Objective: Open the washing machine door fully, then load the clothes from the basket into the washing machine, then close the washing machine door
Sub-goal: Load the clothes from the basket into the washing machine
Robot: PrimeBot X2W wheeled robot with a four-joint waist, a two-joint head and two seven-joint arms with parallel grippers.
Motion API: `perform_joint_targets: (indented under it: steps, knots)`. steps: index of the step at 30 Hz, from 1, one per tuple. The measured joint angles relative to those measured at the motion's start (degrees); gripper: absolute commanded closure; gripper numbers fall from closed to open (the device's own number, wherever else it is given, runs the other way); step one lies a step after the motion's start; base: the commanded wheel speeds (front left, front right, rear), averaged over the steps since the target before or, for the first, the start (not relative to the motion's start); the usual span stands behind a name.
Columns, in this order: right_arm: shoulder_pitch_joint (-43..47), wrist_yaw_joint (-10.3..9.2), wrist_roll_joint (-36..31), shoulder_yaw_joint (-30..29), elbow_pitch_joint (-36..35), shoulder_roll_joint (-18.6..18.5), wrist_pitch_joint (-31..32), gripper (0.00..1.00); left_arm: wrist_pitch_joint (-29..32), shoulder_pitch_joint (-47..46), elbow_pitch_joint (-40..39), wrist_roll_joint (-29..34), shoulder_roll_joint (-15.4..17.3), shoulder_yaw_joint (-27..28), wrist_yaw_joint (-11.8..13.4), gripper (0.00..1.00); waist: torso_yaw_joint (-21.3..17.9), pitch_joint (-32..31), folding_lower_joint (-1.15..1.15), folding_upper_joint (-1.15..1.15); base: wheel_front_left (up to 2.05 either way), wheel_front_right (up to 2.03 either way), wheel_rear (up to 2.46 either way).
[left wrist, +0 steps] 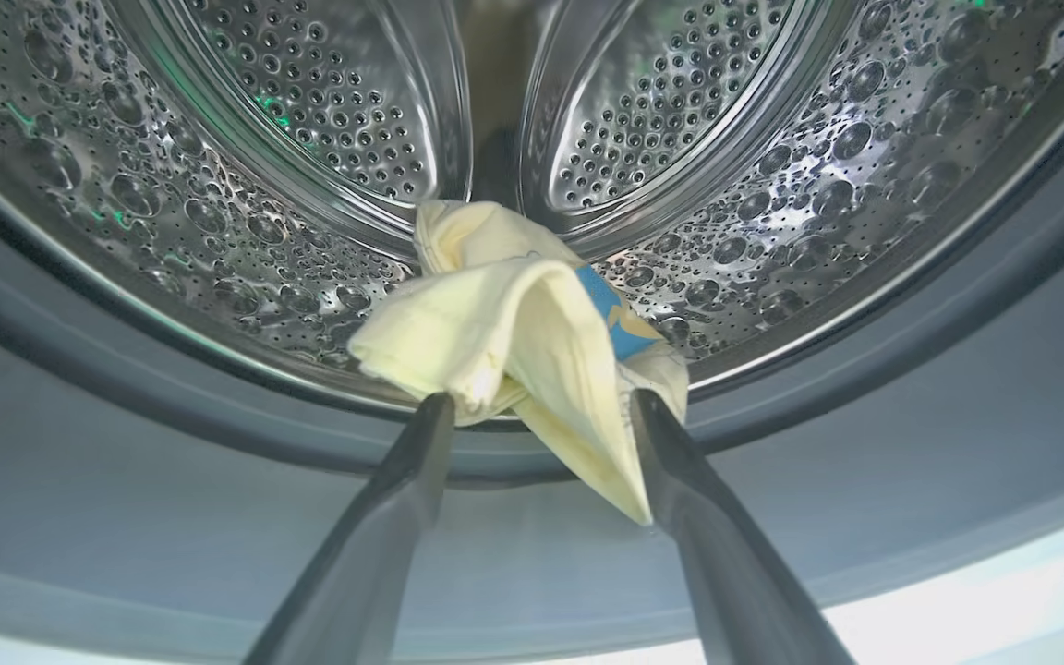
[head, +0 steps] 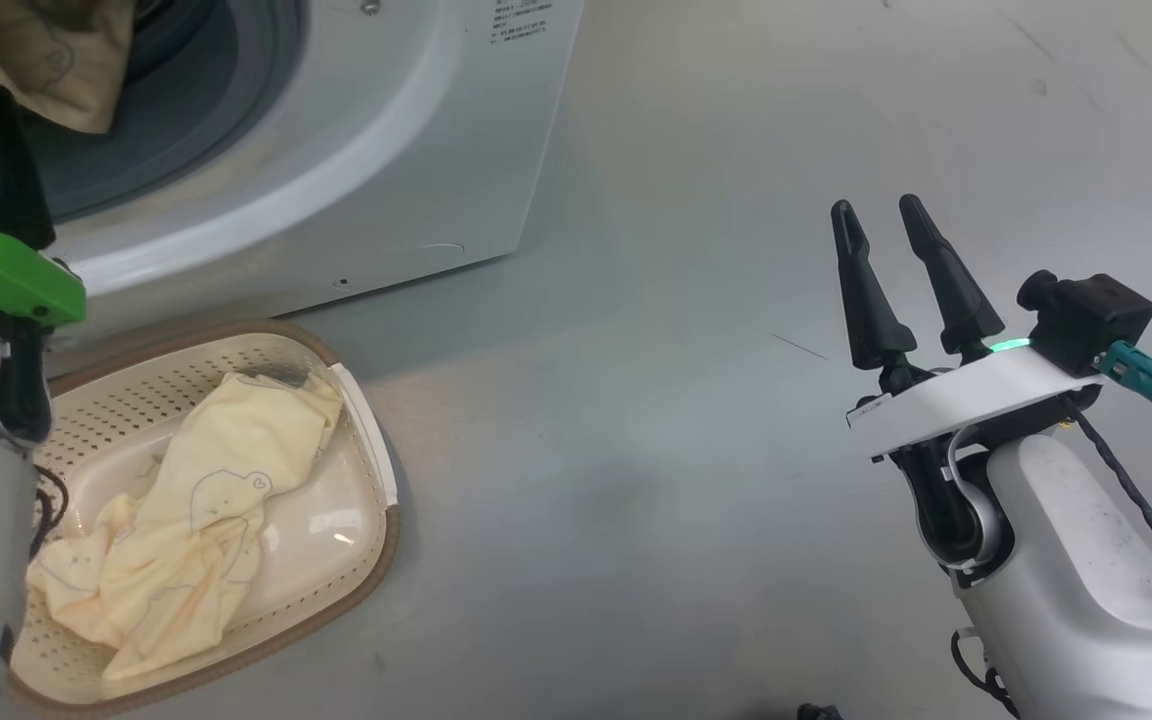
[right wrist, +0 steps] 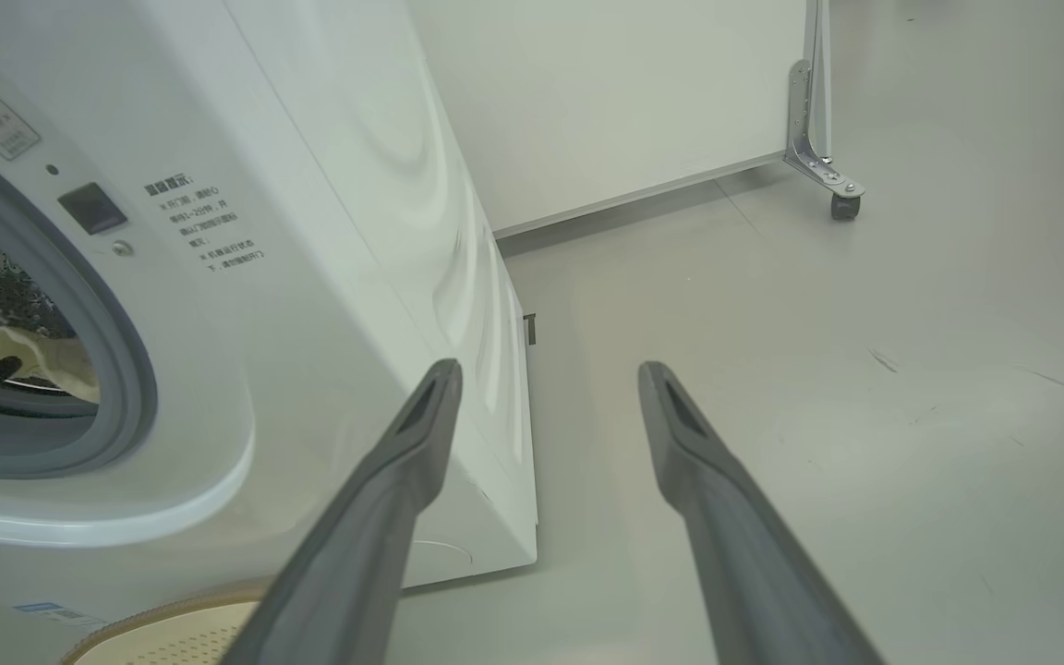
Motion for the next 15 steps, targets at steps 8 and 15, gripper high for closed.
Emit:
perform_joint_targets:
  steps: [8, 15]
  knots:
    - [1.2, 0.0, 0.0, -0.2, 0.4, -1.1, 0.0, 0.0, -1.4, 5.3, -2.4, 0.0, -0.4, -0.3, -0.4, 0.0, 2.0, -2.5, 0.0, 0.0, 0.0, 0.0, 0.0]
    - [2.1, 0.0, -0.1, -0.9, 0.5, -2.1, 0.0, 0.0, -2.1, 10.7, -4.8, -0.1, -0.7, -0.1, -0.4, 0.0, 3.8, -5.2, 0.0, 0.0, 0.0, 0.0, 0.0]
